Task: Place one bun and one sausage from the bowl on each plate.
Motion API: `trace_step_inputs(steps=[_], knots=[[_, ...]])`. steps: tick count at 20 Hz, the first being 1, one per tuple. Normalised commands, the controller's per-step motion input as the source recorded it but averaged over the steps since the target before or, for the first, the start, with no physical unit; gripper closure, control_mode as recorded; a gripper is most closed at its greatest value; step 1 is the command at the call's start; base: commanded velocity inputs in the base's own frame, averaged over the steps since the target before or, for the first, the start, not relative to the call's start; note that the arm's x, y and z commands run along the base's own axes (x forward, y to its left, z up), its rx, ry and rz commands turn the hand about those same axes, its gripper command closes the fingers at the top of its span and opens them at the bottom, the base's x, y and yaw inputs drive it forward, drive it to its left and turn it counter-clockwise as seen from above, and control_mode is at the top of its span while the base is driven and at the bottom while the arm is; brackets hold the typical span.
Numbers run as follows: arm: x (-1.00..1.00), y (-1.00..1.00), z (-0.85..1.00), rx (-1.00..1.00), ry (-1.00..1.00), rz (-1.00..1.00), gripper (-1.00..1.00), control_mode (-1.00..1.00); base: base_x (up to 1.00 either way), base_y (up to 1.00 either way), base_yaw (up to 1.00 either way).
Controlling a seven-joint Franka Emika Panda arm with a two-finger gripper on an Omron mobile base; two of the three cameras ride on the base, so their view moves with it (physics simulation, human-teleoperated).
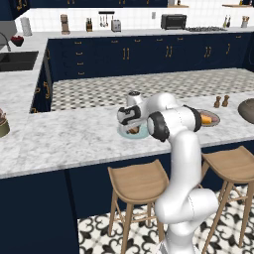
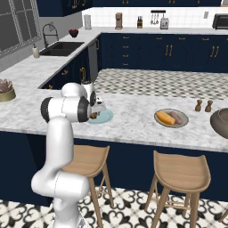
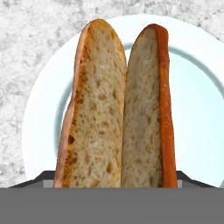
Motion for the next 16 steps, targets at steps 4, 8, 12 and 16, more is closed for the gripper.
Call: trace_step_inputs(steps=[4, 8, 12, 16], knots=[[0.15, 0.01, 0.00, 0.00, 0.00, 0.00, -1.00, -1.00, 0.00, 0.00, 0.00], [0.00, 0.00, 0.08, -0.01, 0.00, 0.00, -1.00, -1.00, 0.00, 0.00, 0.00], [-0.01, 0.00, 0.31, -0.04, 0.00, 0.00, -1.00, -1.00, 0.00, 0.00, 0.00], [-0.16, 0.00, 0.48, 0.00, 0.00, 0.00, -1.00, -1.00, 0.00, 0.00, 0.00]])
